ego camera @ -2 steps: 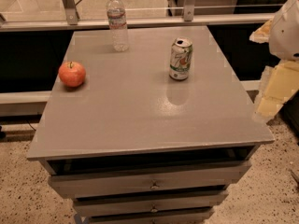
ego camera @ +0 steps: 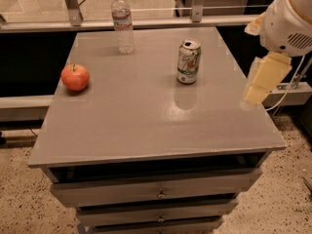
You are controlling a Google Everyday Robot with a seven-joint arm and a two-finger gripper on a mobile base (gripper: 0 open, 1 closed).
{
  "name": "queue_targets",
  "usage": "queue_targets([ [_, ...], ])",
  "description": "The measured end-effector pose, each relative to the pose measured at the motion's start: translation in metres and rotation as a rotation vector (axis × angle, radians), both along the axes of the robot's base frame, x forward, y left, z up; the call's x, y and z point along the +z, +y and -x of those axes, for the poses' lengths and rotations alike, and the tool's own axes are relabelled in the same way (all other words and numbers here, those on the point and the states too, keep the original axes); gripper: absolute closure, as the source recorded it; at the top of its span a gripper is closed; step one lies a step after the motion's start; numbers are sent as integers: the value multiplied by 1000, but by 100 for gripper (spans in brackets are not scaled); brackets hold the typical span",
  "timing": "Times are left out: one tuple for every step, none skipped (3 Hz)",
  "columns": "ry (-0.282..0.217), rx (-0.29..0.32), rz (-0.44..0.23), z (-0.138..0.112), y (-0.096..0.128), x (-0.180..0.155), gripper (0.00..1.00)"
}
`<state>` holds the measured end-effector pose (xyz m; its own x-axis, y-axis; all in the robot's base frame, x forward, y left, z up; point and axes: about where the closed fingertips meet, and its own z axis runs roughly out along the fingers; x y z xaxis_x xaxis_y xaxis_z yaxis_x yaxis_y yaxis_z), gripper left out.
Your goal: Knock water bottle over
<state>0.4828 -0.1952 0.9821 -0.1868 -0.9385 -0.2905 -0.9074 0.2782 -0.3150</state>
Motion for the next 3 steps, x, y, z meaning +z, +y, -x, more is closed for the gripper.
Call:
queue_targets([
  [-63,13,-77,-63,31,2,0],
  [-121,23,-183,-125,82,14,0],
  [-121,23,-183,-125,82,14,0],
])
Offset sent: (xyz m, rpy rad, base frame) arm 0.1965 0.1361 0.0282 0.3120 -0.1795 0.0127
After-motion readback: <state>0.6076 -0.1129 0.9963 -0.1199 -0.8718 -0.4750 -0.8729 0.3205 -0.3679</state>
